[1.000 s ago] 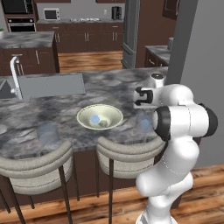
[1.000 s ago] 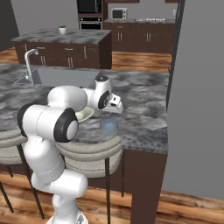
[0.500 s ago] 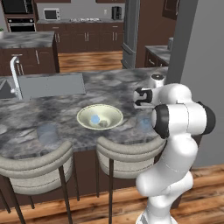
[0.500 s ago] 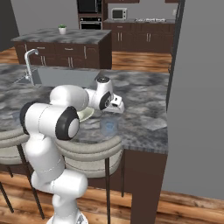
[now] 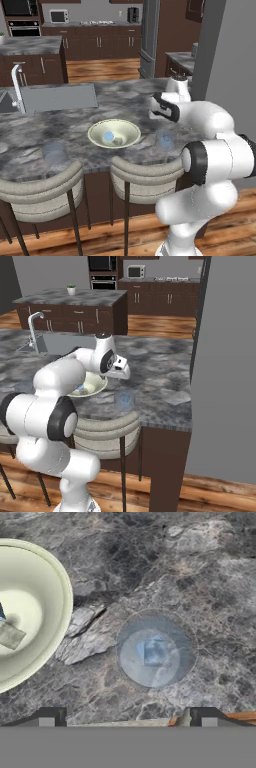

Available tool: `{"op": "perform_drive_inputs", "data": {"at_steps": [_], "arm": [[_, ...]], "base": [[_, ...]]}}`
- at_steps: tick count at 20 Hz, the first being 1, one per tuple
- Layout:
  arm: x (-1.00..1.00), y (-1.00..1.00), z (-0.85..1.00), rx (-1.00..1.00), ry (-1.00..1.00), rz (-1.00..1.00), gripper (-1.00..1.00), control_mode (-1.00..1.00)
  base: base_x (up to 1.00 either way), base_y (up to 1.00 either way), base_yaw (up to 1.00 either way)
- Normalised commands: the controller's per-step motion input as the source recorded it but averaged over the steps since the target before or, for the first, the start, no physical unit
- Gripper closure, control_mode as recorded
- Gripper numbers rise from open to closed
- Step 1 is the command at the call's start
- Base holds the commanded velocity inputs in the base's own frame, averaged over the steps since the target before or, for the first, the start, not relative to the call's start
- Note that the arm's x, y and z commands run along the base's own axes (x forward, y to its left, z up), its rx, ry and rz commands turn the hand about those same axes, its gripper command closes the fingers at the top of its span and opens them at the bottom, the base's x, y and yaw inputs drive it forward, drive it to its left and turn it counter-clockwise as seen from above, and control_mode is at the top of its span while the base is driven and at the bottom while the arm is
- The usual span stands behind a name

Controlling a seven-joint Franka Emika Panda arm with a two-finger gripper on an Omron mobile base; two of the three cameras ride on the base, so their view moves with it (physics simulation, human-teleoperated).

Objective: There are four ice cubes in the ice bowl. Place two ice cubes in each glass of water.

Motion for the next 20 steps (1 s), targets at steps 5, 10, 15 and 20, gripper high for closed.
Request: {"op": "perform_drive_inputs", "data": {"at_steps": [5, 10, 15, 20], "arm": [[-0.28, 0.9, 0.41, 0.02, -0.04, 0.0, -1.0, -1.0], [-0.06, 0.83, 0.01, 0.03, 0.0, 0.01, -1.0, -1.0], [0.12, 0.92, -0.03, 0.04, -0.01, 0.06, -1.0, -1.0], [0.39, 0.12, -0.21, 0.05, 0.2, 0.42, -1.0, -1.0]], "base": [[0.0, 0.0, 0.0], [0.0, 0.0, 0.0], [0.0, 0.0, 0.0], [0.0, 0.0, 0.0]]}}
